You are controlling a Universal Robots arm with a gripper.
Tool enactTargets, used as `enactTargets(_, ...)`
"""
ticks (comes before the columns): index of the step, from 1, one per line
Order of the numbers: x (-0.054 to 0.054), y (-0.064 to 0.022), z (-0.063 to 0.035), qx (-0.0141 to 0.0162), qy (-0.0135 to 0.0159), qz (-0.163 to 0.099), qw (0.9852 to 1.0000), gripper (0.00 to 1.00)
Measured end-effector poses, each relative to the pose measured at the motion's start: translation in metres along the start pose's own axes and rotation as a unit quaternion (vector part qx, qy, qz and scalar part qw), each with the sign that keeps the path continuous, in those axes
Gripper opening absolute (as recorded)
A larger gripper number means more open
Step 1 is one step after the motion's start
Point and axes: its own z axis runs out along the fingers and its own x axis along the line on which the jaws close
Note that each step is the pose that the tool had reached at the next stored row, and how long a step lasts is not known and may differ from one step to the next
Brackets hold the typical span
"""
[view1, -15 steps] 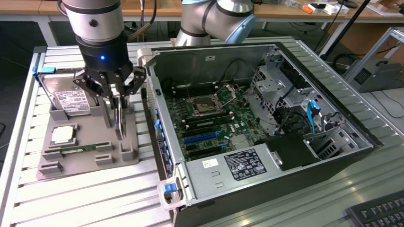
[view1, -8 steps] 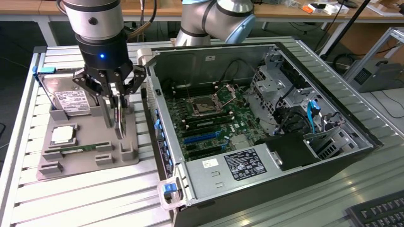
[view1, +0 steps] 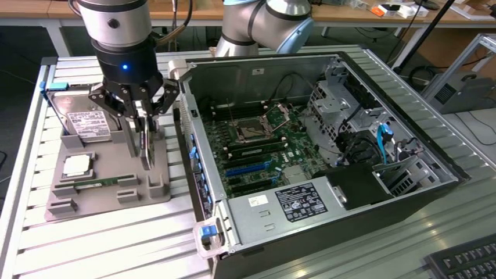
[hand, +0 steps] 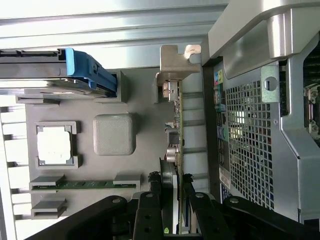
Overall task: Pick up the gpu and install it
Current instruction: 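Pick up the gpu and move the gpu toward the slot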
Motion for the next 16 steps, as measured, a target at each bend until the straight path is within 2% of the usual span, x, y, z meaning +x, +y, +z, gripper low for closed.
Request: enactTargets(16,-0.0001,0.0,-0.0039,0.0,0.0,0.0,1.0,0.27)
